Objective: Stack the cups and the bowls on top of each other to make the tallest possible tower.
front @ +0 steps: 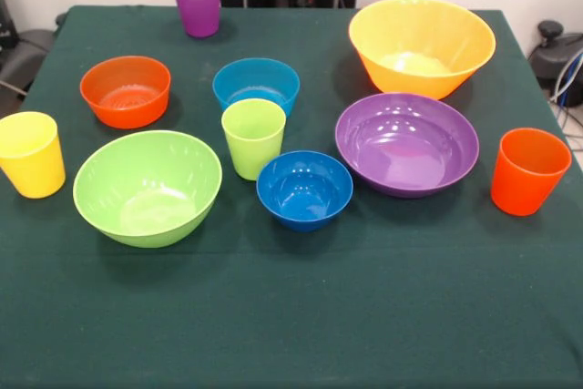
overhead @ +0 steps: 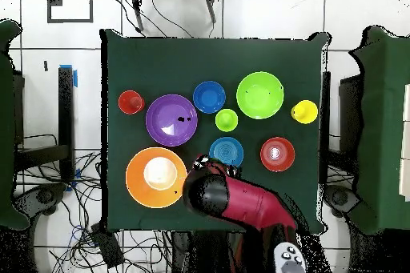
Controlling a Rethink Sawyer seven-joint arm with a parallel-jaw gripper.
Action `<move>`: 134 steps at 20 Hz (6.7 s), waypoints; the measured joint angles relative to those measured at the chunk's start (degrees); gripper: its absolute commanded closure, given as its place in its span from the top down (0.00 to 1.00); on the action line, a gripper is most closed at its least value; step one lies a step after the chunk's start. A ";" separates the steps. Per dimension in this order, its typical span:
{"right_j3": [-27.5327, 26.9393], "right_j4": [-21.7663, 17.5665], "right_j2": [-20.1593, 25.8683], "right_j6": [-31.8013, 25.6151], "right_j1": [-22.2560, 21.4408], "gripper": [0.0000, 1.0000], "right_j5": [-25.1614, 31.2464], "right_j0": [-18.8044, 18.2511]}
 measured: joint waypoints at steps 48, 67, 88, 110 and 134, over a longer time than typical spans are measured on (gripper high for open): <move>-31.27 3.90 5.33 0.00 14.21 1.00 12.14 -8.55; -40.20 9.50 5.24 0.00 19.69 1.00 12.82 -4.67; -44.53 11.91 4.32 0.00 27.29 1.00 13.17 -3.70; -44.55 11.92 0.20 0.00 29.76 1.00 11.58 -3.61; -42.59 11.94 1.46 0.00 29.75 1.00 7.81 -5.09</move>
